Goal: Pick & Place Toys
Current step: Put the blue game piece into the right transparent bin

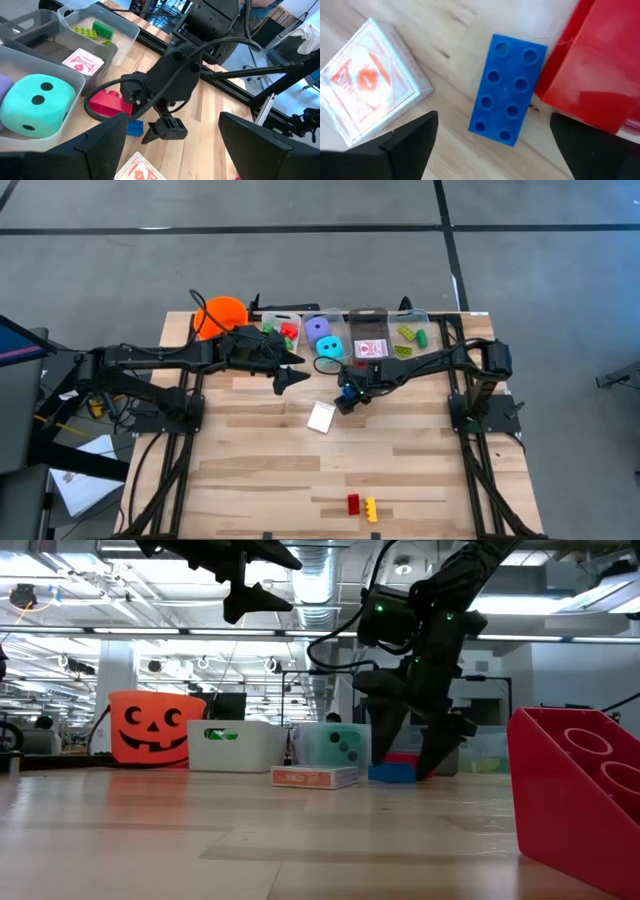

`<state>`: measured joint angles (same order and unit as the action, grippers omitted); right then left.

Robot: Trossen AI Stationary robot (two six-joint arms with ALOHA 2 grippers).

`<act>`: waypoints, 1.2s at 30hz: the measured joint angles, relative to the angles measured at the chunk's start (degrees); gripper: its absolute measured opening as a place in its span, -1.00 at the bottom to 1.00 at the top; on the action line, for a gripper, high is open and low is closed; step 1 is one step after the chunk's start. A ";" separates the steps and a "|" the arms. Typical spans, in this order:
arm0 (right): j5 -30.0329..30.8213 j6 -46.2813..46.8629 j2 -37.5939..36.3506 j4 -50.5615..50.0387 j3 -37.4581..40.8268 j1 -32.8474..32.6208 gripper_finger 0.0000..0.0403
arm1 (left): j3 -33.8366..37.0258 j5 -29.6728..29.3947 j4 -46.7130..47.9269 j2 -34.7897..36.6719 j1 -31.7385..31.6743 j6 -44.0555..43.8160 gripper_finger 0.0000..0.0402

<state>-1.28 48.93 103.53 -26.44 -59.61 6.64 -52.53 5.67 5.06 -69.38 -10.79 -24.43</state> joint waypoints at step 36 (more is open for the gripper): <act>5.34 4.77 -0.14 -4.04 -1.60 -0.89 0.60 | 0.00 -0.02 0.04 0.00 0.00 0.13 0.53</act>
<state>4.06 53.69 103.38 -30.48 -61.21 5.75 -52.53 5.65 5.10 -69.38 -10.79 -24.29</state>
